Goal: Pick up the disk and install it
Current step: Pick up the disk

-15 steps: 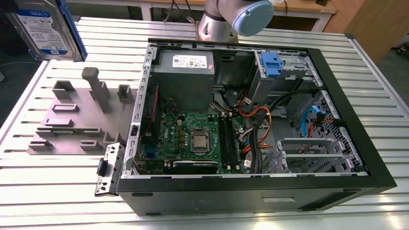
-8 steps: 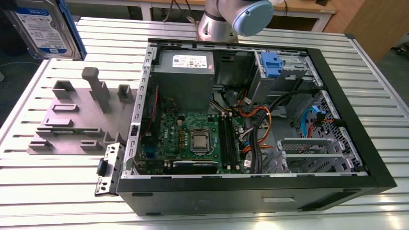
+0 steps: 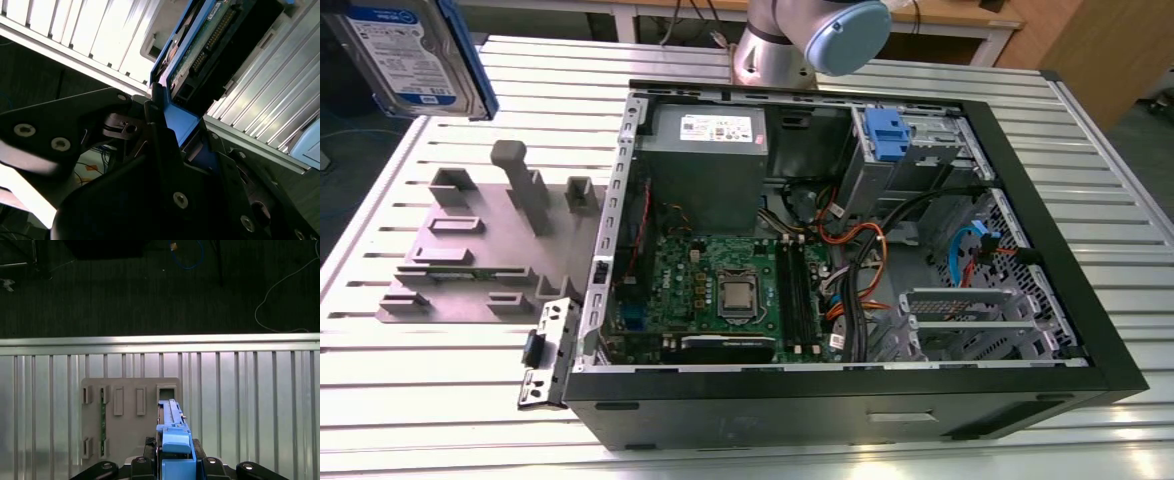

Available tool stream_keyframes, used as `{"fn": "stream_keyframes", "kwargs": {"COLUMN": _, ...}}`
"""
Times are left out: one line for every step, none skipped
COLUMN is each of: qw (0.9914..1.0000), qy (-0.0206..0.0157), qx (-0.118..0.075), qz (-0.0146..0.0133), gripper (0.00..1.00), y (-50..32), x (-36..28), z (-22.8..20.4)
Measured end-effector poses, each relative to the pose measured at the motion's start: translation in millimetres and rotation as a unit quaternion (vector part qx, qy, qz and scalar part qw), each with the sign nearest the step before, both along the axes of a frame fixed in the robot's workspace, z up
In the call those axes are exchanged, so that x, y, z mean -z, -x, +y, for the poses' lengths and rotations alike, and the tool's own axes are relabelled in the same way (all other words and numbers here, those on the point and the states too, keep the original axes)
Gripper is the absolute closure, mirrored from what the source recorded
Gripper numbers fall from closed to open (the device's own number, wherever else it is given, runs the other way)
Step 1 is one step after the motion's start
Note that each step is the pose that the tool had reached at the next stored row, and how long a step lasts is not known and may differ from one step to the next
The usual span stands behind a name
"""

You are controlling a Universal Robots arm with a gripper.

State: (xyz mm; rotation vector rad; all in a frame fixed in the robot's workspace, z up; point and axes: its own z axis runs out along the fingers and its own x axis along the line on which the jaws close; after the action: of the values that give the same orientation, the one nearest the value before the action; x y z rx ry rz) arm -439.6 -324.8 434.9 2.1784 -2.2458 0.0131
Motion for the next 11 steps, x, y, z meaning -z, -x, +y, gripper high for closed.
{"fn": "stream_keyframes", "kwargs": {"qw": 1.00000, "qy": 0.0000, "qx": 0.000, "qz": 0.0000, "gripper": 0.64, "y": 0.0, "x": -1.2, "z": 0.0}}
{"fn": "stream_keyframes", "kwargs": {"qw": 1.00000, "qy": 0.0000, "qx": 0.000, "qz": 0.0000, "gripper": 0.64, "y": 0.0, "x": -2.8, "z": 0.0}}
{"fn": "stream_keyframes", "kwargs": {"qw": 1.00000, "qy": 0.0000, "qx": 0.000, "qz": 0.0000, "gripper": 0.64, "y": 0.0, "x": -4.3, "z": 0.0}}
{"fn": "stream_keyframes", "kwargs": {"qw": 1.00000, "qy": 0.0000, "qx": 0.000, "qz": 0.0000, "gripper": 0.64, "y": 0.0, "x": -5.9, "z": 0.0}}
{"fn": "stream_keyframes", "kwargs": {"qw": 1.00000, "qy": 0.0000, "qx": 0.000, "qz": 0.0000, "gripper": 0.64, "y": 0.0, "x": -7.4, "z": 0.0}}
{"fn": "stream_keyframes", "kwargs": {"qw": 1.00000, "qy": 0.0000, "qx": 0.000, "qz": 0.0000, "gripper": 0.64, "y": 0.0, "x": -8.7, "z": 0.0}}
{"fn": "stream_keyframes", "kwargs": {"qw": 1.00000, "qy": 0.0000, "qx": 0.000, "qz": 0.0000, "gripper": 0.64, "y": 0.0, "x": -10.0, "z": 0.0}}
{"fn": "stream_keyframes", "kwargs": {"qw": 1.00000, "qy": 0.0000, "qx": 0.000, "qz": -0.0001, "gripper": 0.64, "y": 0.0, "x": -11.3, "z": 0.0}}
{"fn": "stream_keyframes", "kwargs": {"qw": 1.00000, "qy": 0.0000, "qx": 0.000, "qz": 0.0000, "gripper": 0.64, "y": 0.0, "x": -12.6, "z": 0.0}}
{"fn": "stream_keyframes", "kwargs": {"qw": 1.00000, "qy": 0.0000, "qx": 0.000, "qz": 0.0000, "gripper": 0.64, "y": 0.0, "x": -13.7, "z": 0.0}}
{"fn": "stream_keyframes", "kwargs": {"qw": 1.00000, "qy": 0.0000, "qx": 0.000, "qz": 0.0000, "gripper": 0.64, "y": 0.0, "x": -14.8, "z": 0.0}}
